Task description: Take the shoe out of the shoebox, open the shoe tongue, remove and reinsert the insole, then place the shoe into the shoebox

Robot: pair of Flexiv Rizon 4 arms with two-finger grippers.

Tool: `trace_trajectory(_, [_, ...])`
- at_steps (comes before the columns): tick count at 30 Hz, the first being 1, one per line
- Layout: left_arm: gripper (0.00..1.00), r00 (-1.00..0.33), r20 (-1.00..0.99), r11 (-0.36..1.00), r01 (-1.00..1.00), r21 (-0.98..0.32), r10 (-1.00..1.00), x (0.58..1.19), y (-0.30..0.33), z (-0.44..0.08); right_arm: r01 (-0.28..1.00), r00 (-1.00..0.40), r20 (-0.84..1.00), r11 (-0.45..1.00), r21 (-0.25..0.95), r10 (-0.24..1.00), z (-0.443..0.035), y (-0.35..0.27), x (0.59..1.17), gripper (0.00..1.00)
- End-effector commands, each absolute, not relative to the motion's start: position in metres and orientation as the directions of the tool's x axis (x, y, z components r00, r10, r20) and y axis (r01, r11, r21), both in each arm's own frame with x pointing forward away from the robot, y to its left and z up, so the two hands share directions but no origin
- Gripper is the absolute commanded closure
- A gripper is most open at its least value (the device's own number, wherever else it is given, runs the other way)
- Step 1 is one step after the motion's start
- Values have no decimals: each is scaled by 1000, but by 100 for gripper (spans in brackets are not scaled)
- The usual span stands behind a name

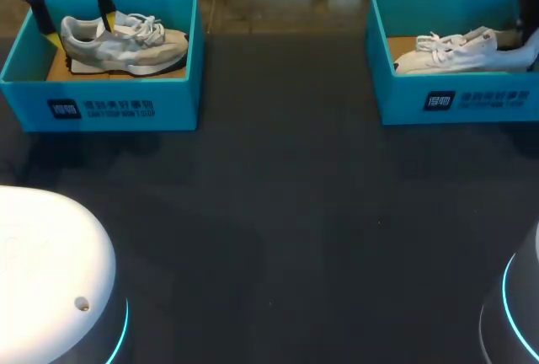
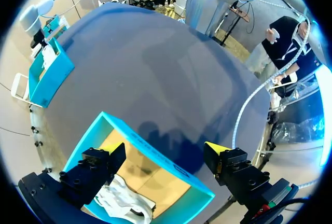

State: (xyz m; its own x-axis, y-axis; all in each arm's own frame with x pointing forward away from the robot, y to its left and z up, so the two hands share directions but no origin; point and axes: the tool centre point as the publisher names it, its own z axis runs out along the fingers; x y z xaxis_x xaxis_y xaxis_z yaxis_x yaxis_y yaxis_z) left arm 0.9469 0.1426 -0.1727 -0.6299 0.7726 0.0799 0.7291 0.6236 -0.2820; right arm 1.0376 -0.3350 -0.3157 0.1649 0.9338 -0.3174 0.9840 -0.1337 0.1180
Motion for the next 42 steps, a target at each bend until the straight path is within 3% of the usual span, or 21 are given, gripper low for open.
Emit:
trace_trajectory(1, [0,-629,82,624,730,-280,773,947,143,-172,984,169,-321,-138,117,932,-324,-330,1037,100])
trace_trajectory(23, [0,-629,82,624,730,-280,773,947,143,-172,977,205,-308,-175,123,929,-349,-335,1028,100])
trace_trajectory(42, [0,-629,82,624,730,-280,773,947,143,-172,987,149,-250,-130,90,957,-373,-341,1026,100])
